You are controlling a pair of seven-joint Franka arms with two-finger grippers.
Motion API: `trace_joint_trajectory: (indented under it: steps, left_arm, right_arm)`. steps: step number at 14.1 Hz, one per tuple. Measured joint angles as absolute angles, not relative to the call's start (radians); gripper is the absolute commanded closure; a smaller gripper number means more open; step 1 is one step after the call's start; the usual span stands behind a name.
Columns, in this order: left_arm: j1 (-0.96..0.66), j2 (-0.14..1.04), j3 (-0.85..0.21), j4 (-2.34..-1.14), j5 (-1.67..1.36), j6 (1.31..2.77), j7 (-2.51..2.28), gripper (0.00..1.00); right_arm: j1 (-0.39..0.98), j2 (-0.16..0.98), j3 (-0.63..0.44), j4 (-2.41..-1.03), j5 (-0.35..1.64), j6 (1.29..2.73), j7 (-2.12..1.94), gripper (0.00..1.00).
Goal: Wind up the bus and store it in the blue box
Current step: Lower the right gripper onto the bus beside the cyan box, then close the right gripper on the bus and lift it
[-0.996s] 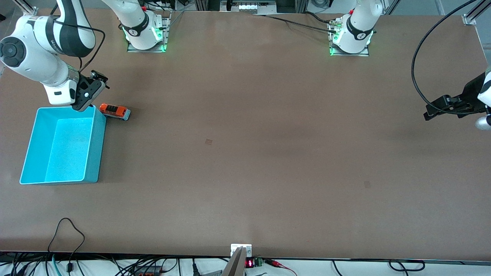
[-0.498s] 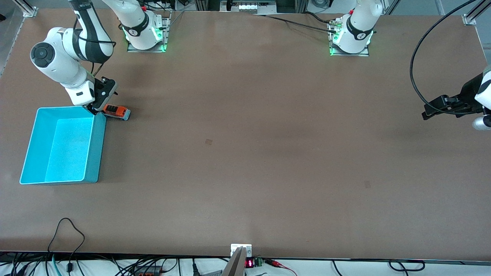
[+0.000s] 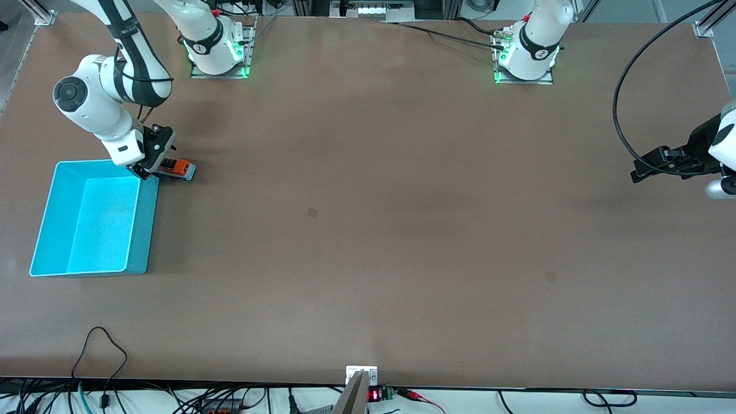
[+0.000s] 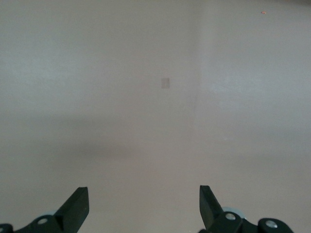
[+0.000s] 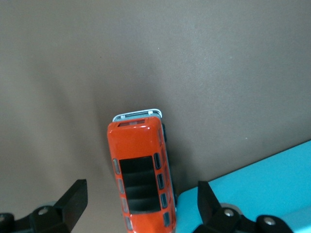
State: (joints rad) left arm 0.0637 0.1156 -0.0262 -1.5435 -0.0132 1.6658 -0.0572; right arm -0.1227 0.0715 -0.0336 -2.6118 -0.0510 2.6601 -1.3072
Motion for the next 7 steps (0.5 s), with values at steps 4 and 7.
trace_joint_trajectory:
  steps: [4,7]
  left_arm:
    - [0.057,0.116,-0.027,-1.543,-0.013,1.664,-0.057,0.0]
    - [0.059,0.116,-0.025,-1.543,-0.013,1.664,-0.056,0.0]
  right_arm:
    - [-0.125,0.111,-0.027,-2.612,-0.051,2.693,-1.308,0.0]
    - [-0.126,0.129,-0.025,-2.611,-0.051,2.701,-1.308,0.16]
